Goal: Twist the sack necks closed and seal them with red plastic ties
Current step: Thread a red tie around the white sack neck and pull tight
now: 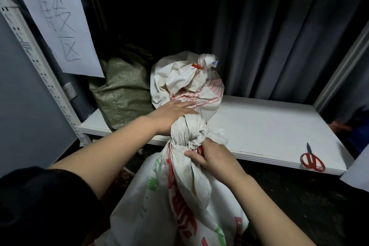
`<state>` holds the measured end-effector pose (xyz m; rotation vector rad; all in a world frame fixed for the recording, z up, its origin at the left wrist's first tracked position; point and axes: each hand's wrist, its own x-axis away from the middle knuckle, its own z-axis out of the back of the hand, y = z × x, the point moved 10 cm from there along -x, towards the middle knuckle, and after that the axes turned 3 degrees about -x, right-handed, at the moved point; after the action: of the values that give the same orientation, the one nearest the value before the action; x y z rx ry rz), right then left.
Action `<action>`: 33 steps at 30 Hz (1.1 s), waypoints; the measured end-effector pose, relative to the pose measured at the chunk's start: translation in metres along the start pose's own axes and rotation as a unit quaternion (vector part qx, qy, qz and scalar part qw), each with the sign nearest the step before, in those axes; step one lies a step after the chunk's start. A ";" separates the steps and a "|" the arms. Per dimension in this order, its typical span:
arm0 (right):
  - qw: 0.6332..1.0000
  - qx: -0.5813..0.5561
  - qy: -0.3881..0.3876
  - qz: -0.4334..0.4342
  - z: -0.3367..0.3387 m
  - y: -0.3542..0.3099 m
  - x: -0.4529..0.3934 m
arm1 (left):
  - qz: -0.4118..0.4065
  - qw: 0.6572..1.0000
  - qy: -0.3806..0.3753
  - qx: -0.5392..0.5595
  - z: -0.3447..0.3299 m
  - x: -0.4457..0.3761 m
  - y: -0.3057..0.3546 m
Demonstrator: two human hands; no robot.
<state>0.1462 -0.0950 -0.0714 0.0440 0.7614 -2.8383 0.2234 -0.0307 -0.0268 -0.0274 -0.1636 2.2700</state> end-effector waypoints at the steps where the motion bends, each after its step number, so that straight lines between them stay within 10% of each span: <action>1: 1.000 -0.002 0.008 -0.007 0.001 0.001 0.001 | 0.001 1.000 -0.005 -0.024 -0.002 0.001 0.000; 16: 0.966 -0.150 0.145 -0.155 -0.003 0.008 0.013 | 0.173 0.978 0.002 0.114 -0.006 0.020 -0.003; 27: 0.971 -0.130 0.119 -0.161 0.006 0.019 0.002 | 0.321 0.942 0.056 -0.078 0.003 0.081 0.018; 33: 0.976 -0.075 0.124 -0.161 0.005 0.016 -0.001 | 0.379 0.862 0.036 0.334 -0.045 0.089 0.019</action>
<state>0.1510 -0.1108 -0.0749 0.2809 1.1278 -3.1039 0.1551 0.0296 -0.0703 0.2261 0.8204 2.9735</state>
